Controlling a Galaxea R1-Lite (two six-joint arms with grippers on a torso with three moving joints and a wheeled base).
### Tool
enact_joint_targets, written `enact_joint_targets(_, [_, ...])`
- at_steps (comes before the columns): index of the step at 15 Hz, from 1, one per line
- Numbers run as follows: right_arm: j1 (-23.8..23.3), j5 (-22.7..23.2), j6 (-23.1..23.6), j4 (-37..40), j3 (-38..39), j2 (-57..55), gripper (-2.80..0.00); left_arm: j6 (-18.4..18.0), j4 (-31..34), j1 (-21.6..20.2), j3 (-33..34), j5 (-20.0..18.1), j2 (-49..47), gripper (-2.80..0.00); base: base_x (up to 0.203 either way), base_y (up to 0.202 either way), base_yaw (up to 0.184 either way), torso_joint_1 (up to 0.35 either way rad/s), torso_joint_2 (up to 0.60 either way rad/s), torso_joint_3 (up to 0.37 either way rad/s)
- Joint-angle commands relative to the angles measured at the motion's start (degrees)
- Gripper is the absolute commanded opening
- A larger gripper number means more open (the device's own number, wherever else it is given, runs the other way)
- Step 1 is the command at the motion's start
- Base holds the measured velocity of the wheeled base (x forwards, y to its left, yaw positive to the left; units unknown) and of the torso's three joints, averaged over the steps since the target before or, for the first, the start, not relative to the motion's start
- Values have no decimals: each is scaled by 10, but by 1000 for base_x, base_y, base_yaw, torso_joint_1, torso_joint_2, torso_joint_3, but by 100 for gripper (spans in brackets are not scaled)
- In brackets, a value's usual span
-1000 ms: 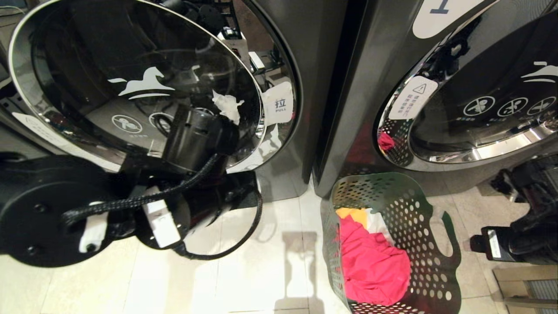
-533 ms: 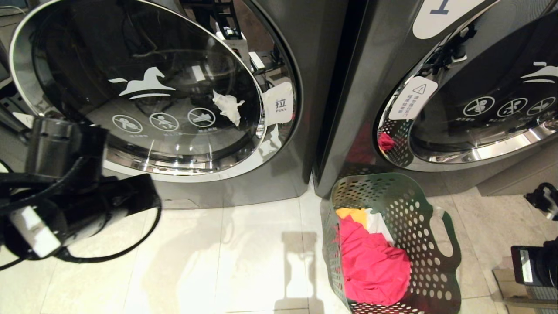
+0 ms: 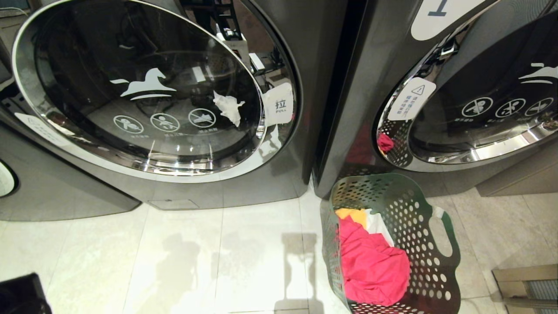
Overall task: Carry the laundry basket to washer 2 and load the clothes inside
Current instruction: Open the lid of the washing machine
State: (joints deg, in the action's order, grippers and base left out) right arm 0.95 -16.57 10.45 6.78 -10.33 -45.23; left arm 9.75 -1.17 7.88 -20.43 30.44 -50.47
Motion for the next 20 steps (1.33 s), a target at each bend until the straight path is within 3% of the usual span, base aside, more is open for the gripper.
enact_joint_targets(1, [17,18,21,-20,64,88,-280,-56,0,6,60,-27,129,-280,0,0,0,0,0,0])
enact_joint_targets(3, [27,117,24,-17,76,145,-280,-116,-4,12,133,-90,214,-280,0,0,0,0,0,0])
enact_joint_targets(7, [30,135,25,-14,79,286,-280,-156,23,15,177,-243,342,-280,0,0,0,0,0,0])
enact_joint_targets(10, [30,138,23,-64,95,298,-280,-148,25,14,176,-247,342,-280,0,0,0,0,0,0])
enact_joint_targets(13, [27,137,26,-16,82,299,-280,-150,50,-20,169,-246,339,-280,0,0,0,0,0,0])
enact_joint_targets(18, [-24,129,34,-11,79,328,-280,-143,47,-25,170,-247,342,-280,0,0,0,0,0,0])
enact_joint_targets(20, [-24,129,27,-18,80,328,-280,-143,49,-54,169,-246,346,-280,0,0,0,0,0,0])
